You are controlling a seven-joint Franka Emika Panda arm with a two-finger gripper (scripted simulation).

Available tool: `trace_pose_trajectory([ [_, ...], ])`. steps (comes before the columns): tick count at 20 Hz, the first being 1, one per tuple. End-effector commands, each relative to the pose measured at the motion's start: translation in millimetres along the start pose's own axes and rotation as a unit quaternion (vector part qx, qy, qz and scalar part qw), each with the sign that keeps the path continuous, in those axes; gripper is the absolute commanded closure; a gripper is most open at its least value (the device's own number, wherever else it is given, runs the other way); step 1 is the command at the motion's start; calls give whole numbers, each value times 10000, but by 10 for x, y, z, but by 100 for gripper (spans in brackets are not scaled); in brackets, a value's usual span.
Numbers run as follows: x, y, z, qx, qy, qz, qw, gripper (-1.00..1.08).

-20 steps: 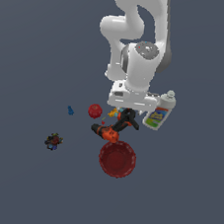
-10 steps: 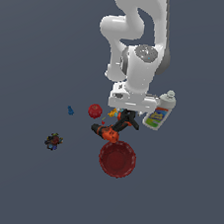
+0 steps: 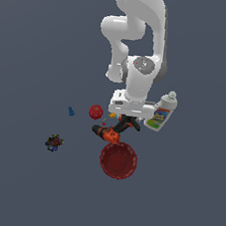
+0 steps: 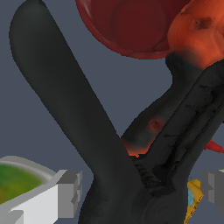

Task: Pick up a designated object from a clutter of objects.

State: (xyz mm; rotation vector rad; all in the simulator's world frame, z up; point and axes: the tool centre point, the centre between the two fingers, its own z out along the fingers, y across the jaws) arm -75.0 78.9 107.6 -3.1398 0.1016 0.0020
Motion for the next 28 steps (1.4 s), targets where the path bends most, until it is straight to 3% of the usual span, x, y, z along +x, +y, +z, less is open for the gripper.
trace_pose_trajectory([
  [1,3,-1,49,1,5,0,10000,-92],
  [3,4,-1,59,1,5,0,10000,-92],
  [4,4,-1,59,1,5,0,10000,108],
  [18,25,10,19,2,10,-2,10000,108],
  [28,290,189,-342,7,9,-3,10000,108],
])
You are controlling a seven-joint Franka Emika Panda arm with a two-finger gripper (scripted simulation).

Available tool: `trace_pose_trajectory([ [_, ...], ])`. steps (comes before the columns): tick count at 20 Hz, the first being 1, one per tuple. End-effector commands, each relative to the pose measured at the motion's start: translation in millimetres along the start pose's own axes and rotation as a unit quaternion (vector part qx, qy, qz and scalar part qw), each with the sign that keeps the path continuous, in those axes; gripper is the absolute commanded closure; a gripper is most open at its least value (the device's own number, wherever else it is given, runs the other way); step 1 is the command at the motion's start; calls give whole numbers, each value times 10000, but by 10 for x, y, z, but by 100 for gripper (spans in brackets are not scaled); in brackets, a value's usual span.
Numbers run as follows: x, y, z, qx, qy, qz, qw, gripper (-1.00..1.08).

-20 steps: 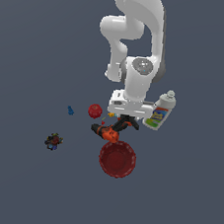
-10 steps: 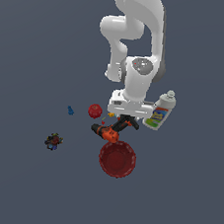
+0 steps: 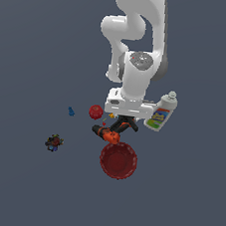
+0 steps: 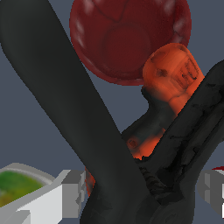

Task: Pick up a designated object from a clutter of objects.

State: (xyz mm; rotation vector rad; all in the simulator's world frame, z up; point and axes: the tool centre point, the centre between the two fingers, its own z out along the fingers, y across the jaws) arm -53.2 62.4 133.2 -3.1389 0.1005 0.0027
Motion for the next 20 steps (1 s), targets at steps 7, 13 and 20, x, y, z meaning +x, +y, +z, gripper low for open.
trace_pose_trajectory([
  [7,409,272,-554,5,10,1,10000,108],
  [13,755,500,-1009,5,10,1,10000,108],
  [20,1110,724,-1460,0,9,1,10000,108],
])
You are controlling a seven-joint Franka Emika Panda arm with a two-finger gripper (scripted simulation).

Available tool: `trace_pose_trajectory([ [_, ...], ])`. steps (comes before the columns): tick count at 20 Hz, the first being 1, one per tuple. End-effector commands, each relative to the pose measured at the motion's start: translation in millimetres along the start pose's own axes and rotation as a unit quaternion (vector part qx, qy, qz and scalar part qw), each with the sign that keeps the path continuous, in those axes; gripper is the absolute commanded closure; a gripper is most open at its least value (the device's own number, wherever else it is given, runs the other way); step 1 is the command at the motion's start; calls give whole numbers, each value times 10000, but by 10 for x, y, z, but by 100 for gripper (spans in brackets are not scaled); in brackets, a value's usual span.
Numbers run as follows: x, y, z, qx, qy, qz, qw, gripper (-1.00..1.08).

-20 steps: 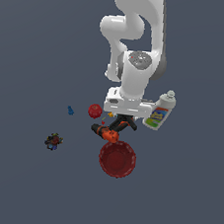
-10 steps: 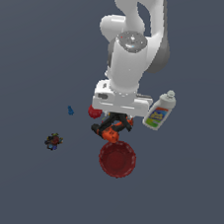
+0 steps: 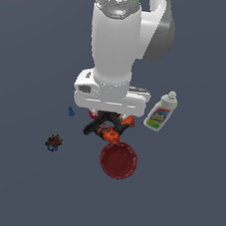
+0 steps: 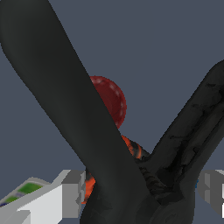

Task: Pick up a designated object from a clutter of objects.

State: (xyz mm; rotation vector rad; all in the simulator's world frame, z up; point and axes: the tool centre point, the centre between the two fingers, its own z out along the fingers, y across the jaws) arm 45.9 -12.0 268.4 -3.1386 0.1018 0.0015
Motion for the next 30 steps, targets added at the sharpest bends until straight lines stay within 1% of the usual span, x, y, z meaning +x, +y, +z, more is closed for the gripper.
trace_pose_trajectory([
  [1,122,75,-163,-1,6,-3,10000,108],
  [9,461,280,-580,-4,6,-3,10000,108],
  [18,780,465,-959,-6,5,-2,10000,108],
  [24,927,546,-1128,-6,5,-2,10000,108],
  [30,1011,591,-1221,-7,5,0,10000,108],
])
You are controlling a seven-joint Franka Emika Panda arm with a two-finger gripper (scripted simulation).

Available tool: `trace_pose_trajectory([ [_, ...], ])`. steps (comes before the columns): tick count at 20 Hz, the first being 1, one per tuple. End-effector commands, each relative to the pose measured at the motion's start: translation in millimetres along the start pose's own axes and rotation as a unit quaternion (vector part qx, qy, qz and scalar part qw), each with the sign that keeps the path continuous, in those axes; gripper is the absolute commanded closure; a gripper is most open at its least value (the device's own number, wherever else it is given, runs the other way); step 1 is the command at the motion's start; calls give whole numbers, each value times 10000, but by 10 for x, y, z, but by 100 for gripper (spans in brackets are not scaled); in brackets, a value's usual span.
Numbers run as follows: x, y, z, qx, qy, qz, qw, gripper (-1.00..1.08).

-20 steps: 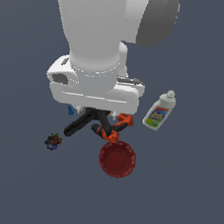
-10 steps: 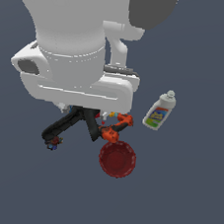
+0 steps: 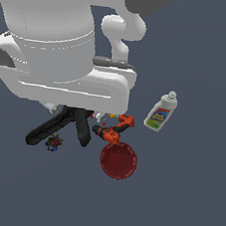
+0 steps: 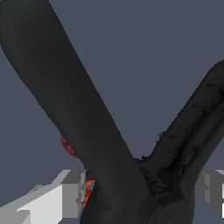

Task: Pick up a designated object from a clutter of objects.

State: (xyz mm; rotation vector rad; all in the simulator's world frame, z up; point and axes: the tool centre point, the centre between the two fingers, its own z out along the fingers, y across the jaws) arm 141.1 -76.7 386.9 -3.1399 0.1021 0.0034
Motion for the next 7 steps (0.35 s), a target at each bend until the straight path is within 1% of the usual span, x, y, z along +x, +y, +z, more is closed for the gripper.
trace_pose_trajectory([
  [1,29,13,-44,0,11,-1,10000,108],
  [7,53,25,-69,0,11,-1,10000,108],
])
